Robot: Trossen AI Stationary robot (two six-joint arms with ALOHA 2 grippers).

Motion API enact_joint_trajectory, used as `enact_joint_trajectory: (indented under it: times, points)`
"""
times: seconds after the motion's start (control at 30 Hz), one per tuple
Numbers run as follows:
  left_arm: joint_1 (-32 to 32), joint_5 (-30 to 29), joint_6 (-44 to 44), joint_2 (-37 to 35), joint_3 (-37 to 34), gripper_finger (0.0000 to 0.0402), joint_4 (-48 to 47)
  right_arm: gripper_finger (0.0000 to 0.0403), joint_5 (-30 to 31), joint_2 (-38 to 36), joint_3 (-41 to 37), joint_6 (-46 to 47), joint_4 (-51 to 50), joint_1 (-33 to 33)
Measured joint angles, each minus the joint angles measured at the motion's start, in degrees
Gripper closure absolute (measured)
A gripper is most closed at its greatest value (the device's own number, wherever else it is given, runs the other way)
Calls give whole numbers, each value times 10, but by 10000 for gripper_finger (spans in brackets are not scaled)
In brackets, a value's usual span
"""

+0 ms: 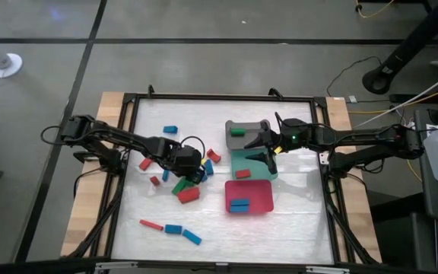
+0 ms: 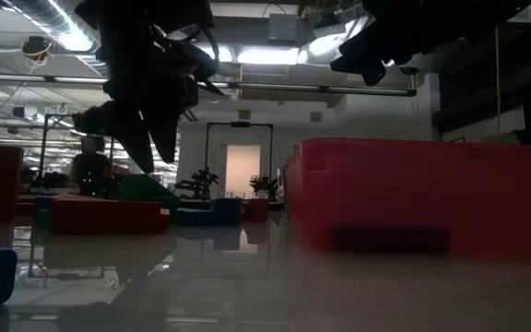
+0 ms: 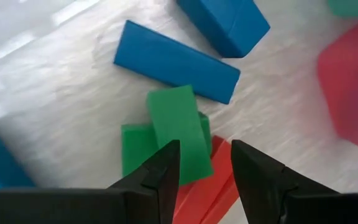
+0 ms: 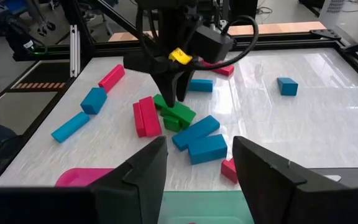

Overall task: Sort blocks
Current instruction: Put the green block into the black bin

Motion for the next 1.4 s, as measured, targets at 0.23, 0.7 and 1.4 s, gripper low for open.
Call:
enact_joint_trajectory:
  times: [0.23,0.7,1.4]
  points:
    - [0,0,-7,0,-21,271,16,217,0,0,0,0,0,0]
    - [0,0,-5,0,-47,271,32,217,0,0,0,0,0,0]
    - [0,13,18,32,-43,364,35,217,0,0,0,0,2,0]
